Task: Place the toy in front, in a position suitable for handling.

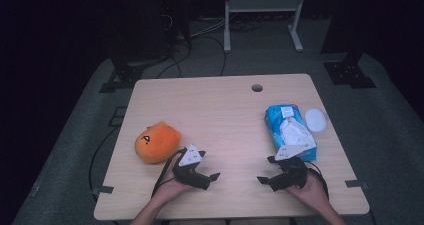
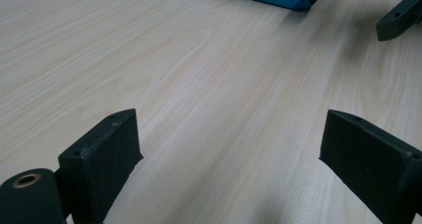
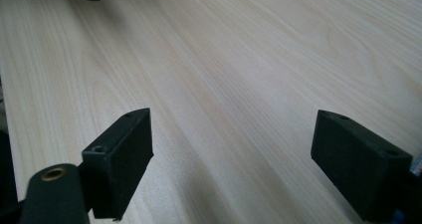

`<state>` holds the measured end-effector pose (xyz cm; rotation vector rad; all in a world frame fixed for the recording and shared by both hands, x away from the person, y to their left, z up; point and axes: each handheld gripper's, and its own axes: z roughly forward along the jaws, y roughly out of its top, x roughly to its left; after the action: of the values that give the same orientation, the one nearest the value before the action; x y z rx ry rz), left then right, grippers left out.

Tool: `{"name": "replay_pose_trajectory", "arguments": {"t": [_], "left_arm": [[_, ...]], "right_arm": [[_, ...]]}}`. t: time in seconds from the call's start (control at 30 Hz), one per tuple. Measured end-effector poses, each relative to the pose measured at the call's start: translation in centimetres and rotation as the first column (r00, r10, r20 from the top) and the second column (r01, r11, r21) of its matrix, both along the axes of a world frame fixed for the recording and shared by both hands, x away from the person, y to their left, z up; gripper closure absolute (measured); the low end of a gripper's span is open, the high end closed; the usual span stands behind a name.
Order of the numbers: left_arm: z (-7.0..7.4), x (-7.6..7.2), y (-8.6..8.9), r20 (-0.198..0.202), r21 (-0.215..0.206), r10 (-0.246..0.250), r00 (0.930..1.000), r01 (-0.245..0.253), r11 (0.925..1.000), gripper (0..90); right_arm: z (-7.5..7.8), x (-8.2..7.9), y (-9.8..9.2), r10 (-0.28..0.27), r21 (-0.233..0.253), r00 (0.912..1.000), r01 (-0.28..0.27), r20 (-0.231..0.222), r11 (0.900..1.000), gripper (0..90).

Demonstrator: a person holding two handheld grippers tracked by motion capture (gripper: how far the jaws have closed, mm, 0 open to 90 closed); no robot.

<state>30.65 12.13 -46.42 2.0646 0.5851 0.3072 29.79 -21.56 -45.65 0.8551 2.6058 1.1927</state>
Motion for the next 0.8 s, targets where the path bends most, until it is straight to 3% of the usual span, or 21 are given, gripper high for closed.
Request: {"name": "replay_pose_trajectory", "arguments": {"t": [0.23,0.47,0.8], "left_arm": [[0.9,0.1,0.2,0.004,-0.018,0.003,1.0000,-0.002,0.9998,8.3],[3.0,-0.1,0.8,0.049,-0.063,0.008,0.9987,-0.004,0.9980,8.2],[5.3,0.0,2.5,0.093,-0.074,0.027,0.9953,-0.021,0.9971,8.2]], "right_arm": [[-0.1,0.1,0.0,0.005,0.001,1.0000,-0.005,-0.007,1.000,15.6],[-0.1,-0.1,0.2,0.007,-0.007,1.0000,-0.007,-0.004,1.000,15.6],[-0.1,-0.2,0.3,0.003,-0.009,1.0000,-0.003,0.001,1.000,15.6]]}}
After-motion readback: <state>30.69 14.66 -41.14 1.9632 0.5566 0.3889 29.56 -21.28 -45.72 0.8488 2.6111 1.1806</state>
